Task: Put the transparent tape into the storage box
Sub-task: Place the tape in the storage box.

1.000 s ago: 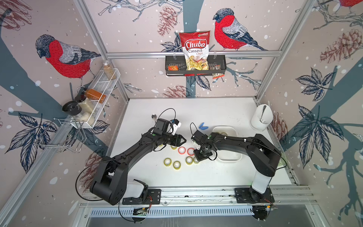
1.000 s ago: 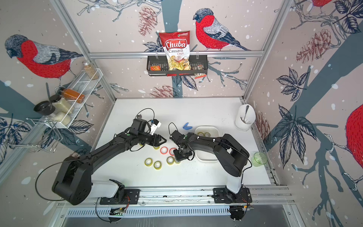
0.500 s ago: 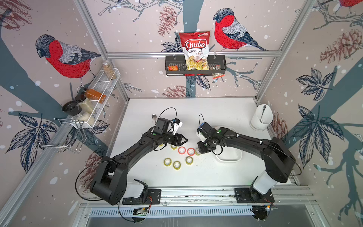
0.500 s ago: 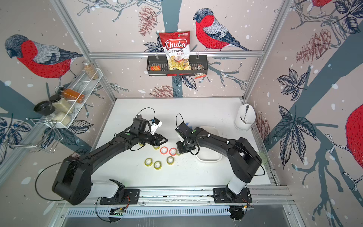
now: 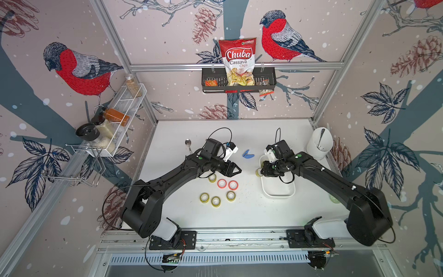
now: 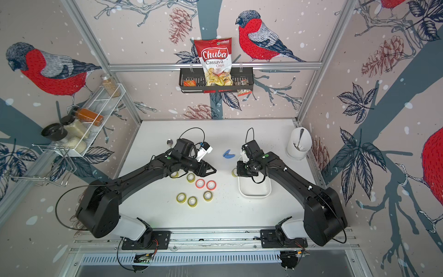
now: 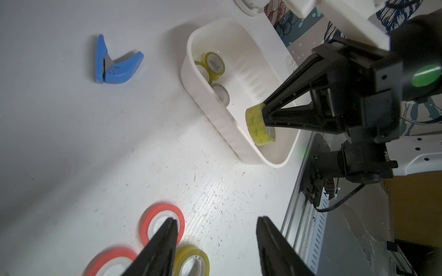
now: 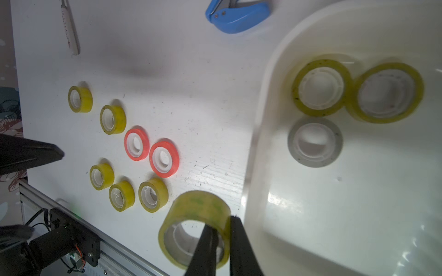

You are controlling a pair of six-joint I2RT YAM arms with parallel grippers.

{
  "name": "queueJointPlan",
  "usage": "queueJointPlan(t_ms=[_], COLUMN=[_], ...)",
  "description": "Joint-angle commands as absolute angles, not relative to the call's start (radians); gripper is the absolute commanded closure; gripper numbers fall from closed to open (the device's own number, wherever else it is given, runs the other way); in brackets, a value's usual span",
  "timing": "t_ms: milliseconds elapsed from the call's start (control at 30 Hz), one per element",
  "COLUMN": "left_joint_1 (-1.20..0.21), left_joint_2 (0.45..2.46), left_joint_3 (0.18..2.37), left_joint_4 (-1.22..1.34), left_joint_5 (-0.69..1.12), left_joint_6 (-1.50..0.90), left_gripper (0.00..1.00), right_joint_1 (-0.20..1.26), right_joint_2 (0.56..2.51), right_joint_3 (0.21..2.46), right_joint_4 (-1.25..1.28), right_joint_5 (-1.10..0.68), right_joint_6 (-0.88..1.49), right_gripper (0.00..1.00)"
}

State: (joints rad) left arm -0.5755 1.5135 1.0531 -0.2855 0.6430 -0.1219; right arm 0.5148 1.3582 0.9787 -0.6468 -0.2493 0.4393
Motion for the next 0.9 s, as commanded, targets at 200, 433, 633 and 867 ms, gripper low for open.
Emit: queueJointPlan(t_ms=[200,433,633,867], left_joint_1=[-0.594,-0.603,-0.603,-0.602], left_joint_2=[1.6,1.673,1.69,1.673], left_joint_3=[1.185,1.276,1.26,1.23], left_joint_4=[-0.32,-0.348,-0.317,-0.314], left_joint_5=[0.682,0.695,0.704,0.683], left_joint_6=[-0.067,-0.028,-0.018,0.001], left_gripper=[0.43,0.43,0.43,0.43], right_joint_1=[0.306,0.232,0.232,0.23], right_joint_2=[1.282,1.342,1.433,1.521], right_joint_3=[0.873,0.877,0.929,0.94], right_joint_4=[-0.718,-0.7,-0.666,-0.618], right_joint_5=[-0.205,-0.16,-0.119,-0.105], right_joint_6=[0.376,0.35,0.382,0.409], right_gripper=[0.86,0.86,0.86,0.86])
